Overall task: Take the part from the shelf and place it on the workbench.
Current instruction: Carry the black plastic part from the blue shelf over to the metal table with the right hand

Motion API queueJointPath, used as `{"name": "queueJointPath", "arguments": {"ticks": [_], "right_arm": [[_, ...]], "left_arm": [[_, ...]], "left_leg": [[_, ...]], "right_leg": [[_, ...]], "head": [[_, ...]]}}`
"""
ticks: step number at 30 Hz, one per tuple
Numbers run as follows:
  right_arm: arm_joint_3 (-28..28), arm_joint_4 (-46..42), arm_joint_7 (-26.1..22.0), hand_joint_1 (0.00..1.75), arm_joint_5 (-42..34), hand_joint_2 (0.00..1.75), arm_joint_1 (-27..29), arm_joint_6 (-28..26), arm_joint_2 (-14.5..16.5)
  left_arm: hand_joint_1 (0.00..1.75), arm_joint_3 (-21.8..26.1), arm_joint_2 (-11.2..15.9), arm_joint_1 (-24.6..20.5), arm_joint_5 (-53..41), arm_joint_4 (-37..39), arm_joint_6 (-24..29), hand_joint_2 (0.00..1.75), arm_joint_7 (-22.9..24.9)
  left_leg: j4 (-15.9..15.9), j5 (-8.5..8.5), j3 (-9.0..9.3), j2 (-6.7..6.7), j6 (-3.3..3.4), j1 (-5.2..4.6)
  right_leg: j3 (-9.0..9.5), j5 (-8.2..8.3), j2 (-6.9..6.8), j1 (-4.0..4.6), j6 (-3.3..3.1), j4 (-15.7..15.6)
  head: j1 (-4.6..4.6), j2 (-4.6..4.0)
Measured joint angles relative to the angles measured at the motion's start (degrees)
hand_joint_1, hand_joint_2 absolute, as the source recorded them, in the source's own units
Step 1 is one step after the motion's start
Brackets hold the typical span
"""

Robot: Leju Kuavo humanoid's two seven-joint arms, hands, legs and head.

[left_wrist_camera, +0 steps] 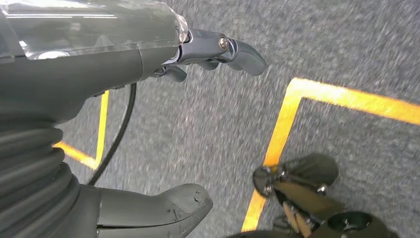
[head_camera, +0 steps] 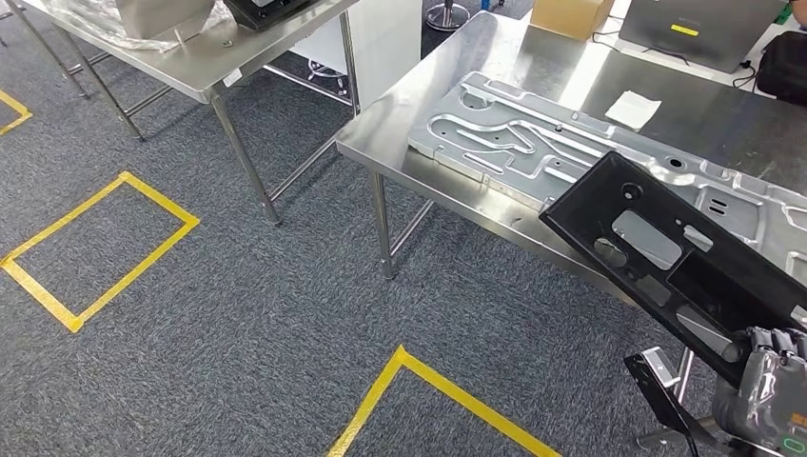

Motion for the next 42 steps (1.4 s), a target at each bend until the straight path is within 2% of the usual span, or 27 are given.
{"name": "queueJointPath", "arguments": {"ticks": [2,6,12,16,23,28,31,32,34,36,37,38,39,41,42], "right_arm": [[0.0,0.1,0.1,1.75,0.0,1.75,0.0,0.0,0.0],[0.0,0.1,0.2,1.75,0.0,1.75,0.0,0.0,0.0],[0.1,0.1,0.2,1.75,0.1,1.75,0.0,-0.1,0.0],[1.4,1.1,0.2,1.75,0.5,1.75,-1.6,0.4,-0.7],[6.4,4.2,4.3,1.75,1.9,1.75,-4.5,0.7,-3.4],[7.6,4.8,5.1,1.75,2.0,1.75,-4.7,0.6,-4.6],[8.1,5.1,5.2,1.75,2.1,1.75,-5.0,0.6,-5.0],[8.3,5.2,5.2,1.75,2.1,1.75,-5.0,0.6,-5.2],[8.6,5.4,5.3,1.75,2.1,1.75,-5.2,0.7,-5.5],[8.7,5.7,5.4,1.75,2.1,1.75,-5.2,0.7,-5.8],[8.8,5.9,5.5,1.75,2.1,1.75,-5.2,0.7,-5.8],[8.8,6.1,5.6,1.75,2.1,1.75,-5.2,0.7,-5.9],[8.9,6.2,5.6,1.75,2.1,1.75,-5.2,0.7,-5.9],[9.0,6.5,5.7,1.75,2.2,1.75,-5.2,0.7,-6.0],[9.2,6.7,5.7,1.75,2.2,1.75,-5.3,0.7,-6.0]], "left_arm": [[0.0,0.5,0.0,0.0,0.0,0.0,-0.2,1.75,0.3],[0.0,1.1,-0.1,0.0,-0.2,0.0,-0.5,1.75,0.5],[0.0,2.0,-0.1,0.0,-0.2,0.0,-1.8,1.75,2.2],[0.0,3.1,-0.8,0.2,0.2,-0.5,-3.3,1.75,2.1],[0.0,5.4,-3.6,0.7,-0.1,-4.8,-5.9,1.75,0.8],[0.0,5.9,-3.9,0.7,-0.2,-6.1,-6.2,1.75,1.3],[0.0,5.9,-4.0,0.8,-0.2,-6.2,-6.2,1.75,1.3],[0.0,5.9,-4.0,0.8,-0.2,-6.2,-6.1,1.75,1.3],[0.0,5.9,-4.0,0.9,-0.2,-6.2,-6.1,1.75,1.4],[0.0,5.8,-4.0,1.0,-0.2,-6.2,-6.1,1.75,1.5],[0.0,5.8,-4.0,1.1,-0.2,-6.2,-6.1,1.75,1.6],[0.0,5.8,-4.0,1.2,-0.2,-6.2,-6.1,1.75,1.6],[0.0,5.8,-4.0,1.3,-0.2,-6.2,-6.1,1.75,1.6],[0.0,5.8,-4.0,1.6,-0.2,-6.2,-6.0,1.75,1.7],[0.0,5.8,-4.0,1.6,-0.2,-6.2,-6.0,1.75,1.7]], "left_leg": [[-0.1,0.06,-0.01,-0.07,0.71,-0.02],[-0.2,0.33,0.0,-0.11,0.03,0.2],[-0.4,0.47,0.0,-0.12,-1.38,0.35],[-0.4,0.42,-0.18,-0.09,-1.46,0.32],[-0.1,0.47,-0.41,-0.36,-1.39,0.2],[0.3,0.09,-0.85,-0.4,-0.39,-0.2],[-1.0,-0.38,-0.16,-0.57,0.67,-0.02],[-1.3,-0.52,0.33,-0.62,1.03,0.07],[-1.7,-0.63,1.09,-0.65,1.5,0.12],[-1.6,-0.96,1.52,-0.67,1.53,0.09],[-1.6,-1.2,1.86,-0.67,1.37,0.08],[-1.6,-1.53,2.36,-0.67,1.13,0.1],[-1.6,-1.97,3.06,-0.66,0.84,0.12],[-1.5,-3.18,4.57,-0.51,0.22,0.13],[-1.5,-3.74,5.12,-0.39,-0.13,0.12]], "right_leg": [[0.02,-0.01,-0.02,0.18,-0.23,0.1],[-0.02,-0.04,-0.05,0.5,-0.65,0.1],[-0.05,-0.04,-0.05,0.59,-0.8,0.1],[-0.05,0.01,0.0,0.54,-0.76,0.2],[-0.07,0.16,-0.28,0.45,-0.53,0.1],[0.04,0.59,-0.28,0.04,0.25,-0.3],[-0.22,1.5,-0.25,-0.06,1.04,1.2],[-0.83,1.1,-0.18,-0.09,1.15,2.4],[-3.54,-1.79,0.09,-0.09,1.13,7.2],[-7.64,-4.75,0.35,-0.03,1.25,13.6],[-9.02,-4.87,0.4,-0.05,1.32,15.2],[-9.4,-3.97,0.39,-0.1,1.32,14.9],[-8.75,-2.26,0.31,-0.17,1.27,12.6],[-6.26,1.92,-0.3,-0.16,1.03,5.5],[-5.37,2.87,-0.63,0.05,0.65,3.0]], "head": [[-0.04,0.0],[-0.02,0.0],[-0.01,0.0],[0.0,0.0],[0.03,0.0],[-0.11,0.0],[-0.04,0.0],[0.03,0.0],[0.19,0.0],[0.23,0.0],[0.22,0.0],[0.23,0.0],[0.23,0.0],[0.18,0.0],[0.1,0.0]]}}
